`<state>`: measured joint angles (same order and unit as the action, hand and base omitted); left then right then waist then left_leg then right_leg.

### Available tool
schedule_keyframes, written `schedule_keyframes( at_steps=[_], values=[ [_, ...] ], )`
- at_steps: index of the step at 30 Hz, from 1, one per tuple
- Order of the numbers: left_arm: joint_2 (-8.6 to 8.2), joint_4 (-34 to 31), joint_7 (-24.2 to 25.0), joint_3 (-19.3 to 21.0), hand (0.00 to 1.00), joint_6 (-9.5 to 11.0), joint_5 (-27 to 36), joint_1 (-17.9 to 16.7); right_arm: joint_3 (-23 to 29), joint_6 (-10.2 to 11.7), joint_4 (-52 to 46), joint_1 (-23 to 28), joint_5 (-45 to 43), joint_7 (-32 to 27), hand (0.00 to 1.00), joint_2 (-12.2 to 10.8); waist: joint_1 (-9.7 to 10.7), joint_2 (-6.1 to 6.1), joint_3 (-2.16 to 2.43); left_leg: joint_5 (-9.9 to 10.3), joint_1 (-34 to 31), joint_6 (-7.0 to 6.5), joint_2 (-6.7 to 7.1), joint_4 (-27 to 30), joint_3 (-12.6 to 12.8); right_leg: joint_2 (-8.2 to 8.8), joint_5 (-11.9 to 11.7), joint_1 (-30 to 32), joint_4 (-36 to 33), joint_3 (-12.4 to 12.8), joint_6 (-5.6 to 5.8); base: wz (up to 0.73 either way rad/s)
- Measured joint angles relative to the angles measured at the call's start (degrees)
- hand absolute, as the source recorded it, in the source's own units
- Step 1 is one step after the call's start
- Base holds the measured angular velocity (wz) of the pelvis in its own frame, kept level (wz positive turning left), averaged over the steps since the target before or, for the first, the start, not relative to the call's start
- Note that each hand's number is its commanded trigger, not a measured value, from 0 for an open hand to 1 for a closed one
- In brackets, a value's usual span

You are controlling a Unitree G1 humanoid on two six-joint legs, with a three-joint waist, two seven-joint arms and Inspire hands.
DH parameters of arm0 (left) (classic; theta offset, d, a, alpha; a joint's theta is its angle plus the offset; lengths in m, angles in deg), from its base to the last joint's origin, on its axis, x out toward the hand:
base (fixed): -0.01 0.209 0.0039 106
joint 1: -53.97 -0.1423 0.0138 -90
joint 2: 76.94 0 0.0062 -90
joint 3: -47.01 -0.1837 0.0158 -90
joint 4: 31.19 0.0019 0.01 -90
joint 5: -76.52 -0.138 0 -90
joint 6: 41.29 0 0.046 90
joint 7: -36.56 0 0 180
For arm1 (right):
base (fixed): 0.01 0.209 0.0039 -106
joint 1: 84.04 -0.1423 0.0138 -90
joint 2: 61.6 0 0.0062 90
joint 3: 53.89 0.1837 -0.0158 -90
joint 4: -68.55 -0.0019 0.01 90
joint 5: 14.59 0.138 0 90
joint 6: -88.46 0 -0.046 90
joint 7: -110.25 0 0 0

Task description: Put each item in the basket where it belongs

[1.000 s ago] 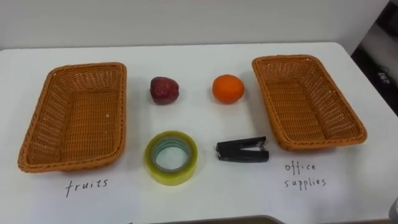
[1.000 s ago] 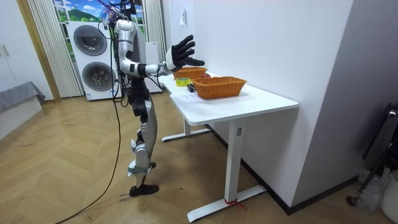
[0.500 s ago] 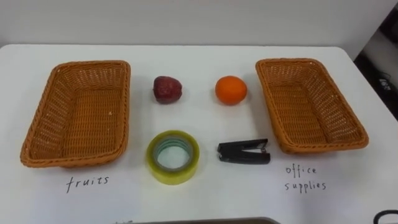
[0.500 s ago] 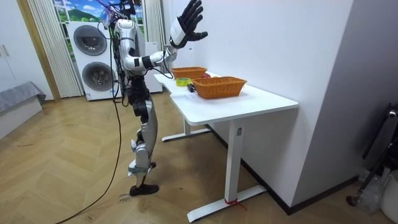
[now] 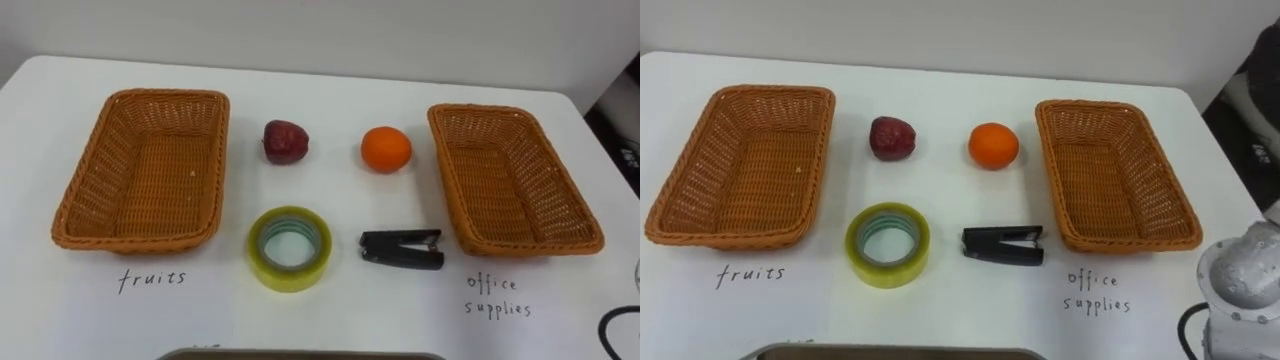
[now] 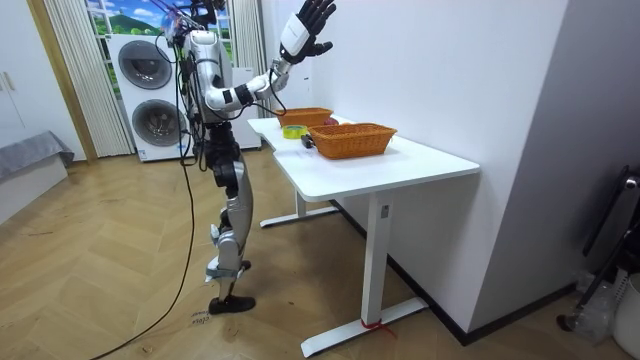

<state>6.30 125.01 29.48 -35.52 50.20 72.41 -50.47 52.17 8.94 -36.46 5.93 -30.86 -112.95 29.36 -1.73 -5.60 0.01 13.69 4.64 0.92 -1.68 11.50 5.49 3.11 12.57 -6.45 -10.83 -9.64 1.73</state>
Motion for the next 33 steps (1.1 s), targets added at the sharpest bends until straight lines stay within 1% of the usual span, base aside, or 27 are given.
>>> schedule_keyframes(
  at_steps=[3, 9, 16, 19, 21, 24, 27, 31, 33],
  values=[
    [0.0, -0.1, 0.0, 0.0, 0.0, 0.0, -0.6, 0.0, -0.4, -0.1, 0.0, -0.6, -0.3, 1.7, 0.0, 0.7, 0.0, -0.04, 0.03, 0.0, 0.0, 0.0, 0.0, 0.1, -0.1, 0.0, 0.0, 0.0, 0.1, -0.1, 0.0, 0.01],
    [-0.07, 0.1, 0.0, 0.2, 0.0, 0.0, -0.6, 0.3, -1.5, -0.2, -1.9, -1.4, -0.6, 6.1, 0.0, 0.7, -0.3, 0.0, -0.01, 0.0, 0.1, 0.03, 0.01, 0.1, -0.1, 0.0, 0.0, 0.0, 0.1, -0.1, 0.0, 0.0],
    [-0.07, 0.1, 0.3, 0.3, 0.0, 0.1, -0.6, 0.4, -2.1, -0.2, -3.2, -1.4, -4.2, 9.6, 0.0, 0.7, -0.4, -0.03, -0.02, -0.1, 0.0, 0.06, 0.0, 0.1, -0.1, 0.0, 0.0, 0.0, 0.1, -0.1, -0.01, 0.0],
    [-0.02, 0.1, 0.5, 0.2, 0.0, 0.1, -0.6, 0.4, -3.7, -0.2, -4.5, -1.7, -4.8, 11.6, 0.0, 1.0, -0.3, -0.02, -0.03, -0.2, 0.0, 0.09, 0.0, 0.1, -0.1, -0.01, 0.0, 0.0, 0.1, -0.1, -0.06, 0.0],
    [0.18, 0.0, 1.0, 0.2, 0.0, 0.1, -0.6, 0.5, -5.9, -0.6, -4.6, -2.4, -4.8, 13.1, 0.0, 2.0, -0.4, -0.06, -0.07, -0.2, -0.1, 0.09, -0.01, 0.1, -0.2, -0.01, -0.1, -0.2, 0.1, -0.2, -0.07, 0.02],
    [0.38, -0.1, 1.2, 0.1, 0.0, 0.1, -0.6, 0.5, -7.4, -0.6, -5.0, -3.6, -4.8, 15.9, 0.0, 2.2, -0.3, -0.31, -0.09, -0.2, -0.2, 0.09, 0.0, 0.2, -0.6, -0.01, -0.1, -0.2, 0.1, -0.6, -0.06, 0.06],
    [0.48, -0.9, 1.1, 0.1, 0.0, 0.1, -0.6, 0.6, -8.7, -0.6, -5.1, -4.5, -5.5, 18.2, 0.0, 3.2, -0.5, -0.49, -0.12, -0.2, -0.3, 0.11, 0.0, 0.2, -1.0, -0.03, -0.1, -0.3, 0.1, -0.8, -0.06, 0.06],
    [0.61, -1.0, 1.1, 0.1, 0.0, 0.1, -0.6, 1.0, -9.9, -0.7, -5.1, -5.4, -7.2, 20.6, 0.0, 3.2, -0.7, -0.66, -0.11, -0.2, -0.4, 0.12, 0.02, 0.2, -1.0, -0.04, -0.1, -0.3, 0.1, -0.8, -0.05, 0.0],
    [0.7, -0.8, 1.1, 0.1, 0.0, 0.1, -0.6, 1.2, -10.4, -0.7, -5.1, -5.6, -8.0, 22.1, 0.0, 3.2, -1.2, -0.9, -0.03, -0.2, -0.3, 0.12, 0.02, 0.2, -1.0, -0.04, -0.1, -0.3, 0.2, -0.8, -0.05, 0.0]
  ],
)
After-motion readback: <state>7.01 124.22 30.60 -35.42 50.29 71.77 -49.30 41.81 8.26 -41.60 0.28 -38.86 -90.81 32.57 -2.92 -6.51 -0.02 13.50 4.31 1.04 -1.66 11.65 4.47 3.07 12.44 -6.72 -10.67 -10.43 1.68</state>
